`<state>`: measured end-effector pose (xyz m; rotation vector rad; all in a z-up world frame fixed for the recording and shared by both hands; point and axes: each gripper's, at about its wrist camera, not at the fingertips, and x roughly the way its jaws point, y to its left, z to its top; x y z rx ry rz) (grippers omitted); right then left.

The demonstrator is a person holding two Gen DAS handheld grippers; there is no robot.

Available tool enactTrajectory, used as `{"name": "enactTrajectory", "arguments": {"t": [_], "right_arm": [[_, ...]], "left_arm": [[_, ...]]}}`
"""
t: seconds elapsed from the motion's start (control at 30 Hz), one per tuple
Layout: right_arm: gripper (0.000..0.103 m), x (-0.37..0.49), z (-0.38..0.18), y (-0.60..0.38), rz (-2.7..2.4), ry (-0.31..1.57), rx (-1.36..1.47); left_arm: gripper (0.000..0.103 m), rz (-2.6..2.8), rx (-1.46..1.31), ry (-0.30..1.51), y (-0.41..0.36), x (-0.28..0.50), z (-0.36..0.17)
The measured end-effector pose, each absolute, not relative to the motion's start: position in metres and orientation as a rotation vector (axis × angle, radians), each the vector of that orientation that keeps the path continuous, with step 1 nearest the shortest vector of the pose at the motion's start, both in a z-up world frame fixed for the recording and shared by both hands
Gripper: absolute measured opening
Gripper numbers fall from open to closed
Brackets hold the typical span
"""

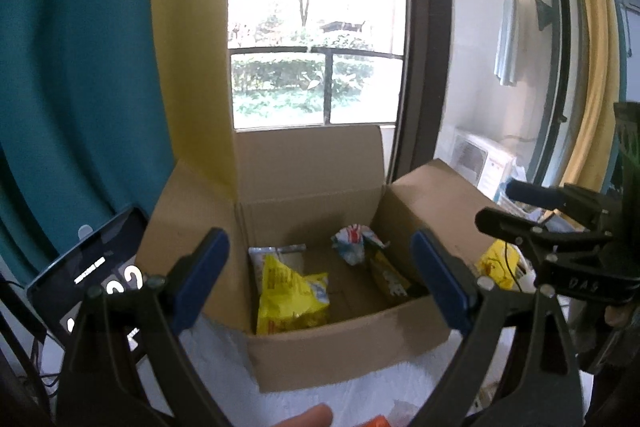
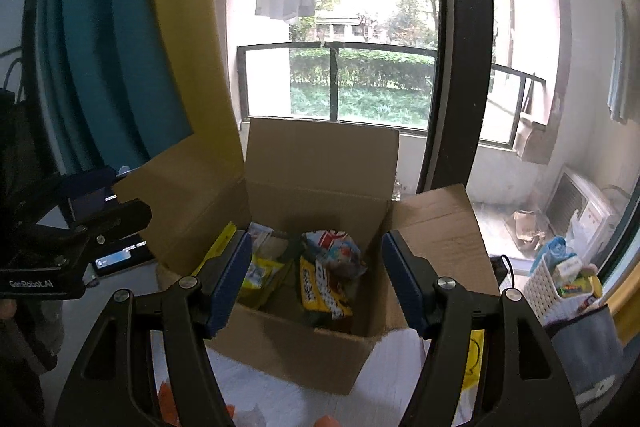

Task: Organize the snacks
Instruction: 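Move both tools back from the box toward the remaining snacks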

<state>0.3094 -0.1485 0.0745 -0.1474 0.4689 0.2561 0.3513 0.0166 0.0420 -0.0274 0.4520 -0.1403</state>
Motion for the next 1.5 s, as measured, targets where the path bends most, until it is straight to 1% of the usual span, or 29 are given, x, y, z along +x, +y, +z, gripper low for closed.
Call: {"name": "enactTrajectory", "arguments": {"t": [0.37, 0.67, 1.1, 1.3, 1.5], "right_arm": [[0.070, 0.263, 0.070, -0.157, 0.254, 0.468, -0.143], [0.071, 0.231, 0.047, -0.156, 0.264, 0.511, -0.140], [0.071, 0.188, 0.015, -0.155, 0.272, 0.565, -0.149], [0.071, 0.177, 0.000, -0.167, 0.255, 0.592, -0.127], [0.071, 0.163, -0.026, -0.188, 0.218, 0.647, -0.097]], "left_arm": [[0.094, -0.165, -0.023, 0.462, 0.011, 0.310, 0.037], [0.094, -0.182, 0.002, 0.506, 0.013, 0.279, 0.020], [0.094, -0.181, -0.020, 0.618, 0.019, 0.243, -0.030], [0.094, -0.178, -0.029, 0.684, 0.024, 0.222, -0.058], [0.094, -0.168, -0.052, 0.749, 0.030, 0.199, -0.085]]}}
